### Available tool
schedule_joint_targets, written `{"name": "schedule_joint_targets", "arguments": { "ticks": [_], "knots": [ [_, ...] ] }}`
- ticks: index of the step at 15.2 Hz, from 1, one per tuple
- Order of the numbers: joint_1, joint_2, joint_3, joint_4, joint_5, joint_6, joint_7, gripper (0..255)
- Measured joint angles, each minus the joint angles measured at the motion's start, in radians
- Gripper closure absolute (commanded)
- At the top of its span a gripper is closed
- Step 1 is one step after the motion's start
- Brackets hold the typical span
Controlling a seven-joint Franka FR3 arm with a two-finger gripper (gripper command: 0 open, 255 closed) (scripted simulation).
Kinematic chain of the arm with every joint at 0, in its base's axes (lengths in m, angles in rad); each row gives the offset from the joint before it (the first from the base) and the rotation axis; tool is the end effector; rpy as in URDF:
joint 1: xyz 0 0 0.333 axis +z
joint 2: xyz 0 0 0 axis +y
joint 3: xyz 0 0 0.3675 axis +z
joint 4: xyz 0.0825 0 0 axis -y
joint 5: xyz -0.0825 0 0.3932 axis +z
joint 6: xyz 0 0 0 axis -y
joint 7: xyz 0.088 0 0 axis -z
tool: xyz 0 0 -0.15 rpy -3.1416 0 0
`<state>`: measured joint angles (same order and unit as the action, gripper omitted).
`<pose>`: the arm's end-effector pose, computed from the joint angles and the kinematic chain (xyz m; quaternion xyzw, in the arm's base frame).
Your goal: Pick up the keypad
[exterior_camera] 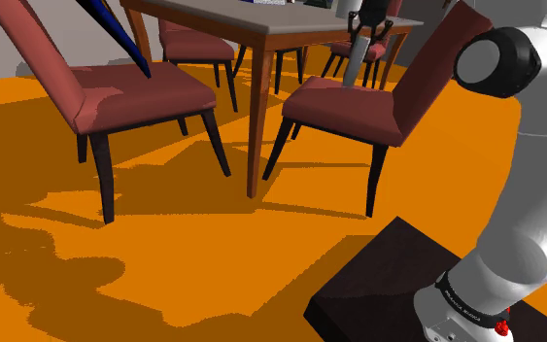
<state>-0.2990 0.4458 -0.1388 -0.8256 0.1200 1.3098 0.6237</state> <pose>0.6331 -0.2413 0.6792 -0.8738 0.4850 -0.0177 0.0297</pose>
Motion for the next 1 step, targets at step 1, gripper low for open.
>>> {"name": "schedule_joint_targets", "arguments": {
  "ticks": [1],
  "knots": [
    [-0.004,0.011,0.0,0.029,0.002,-0.019,-0.001,255]
  ]
}}
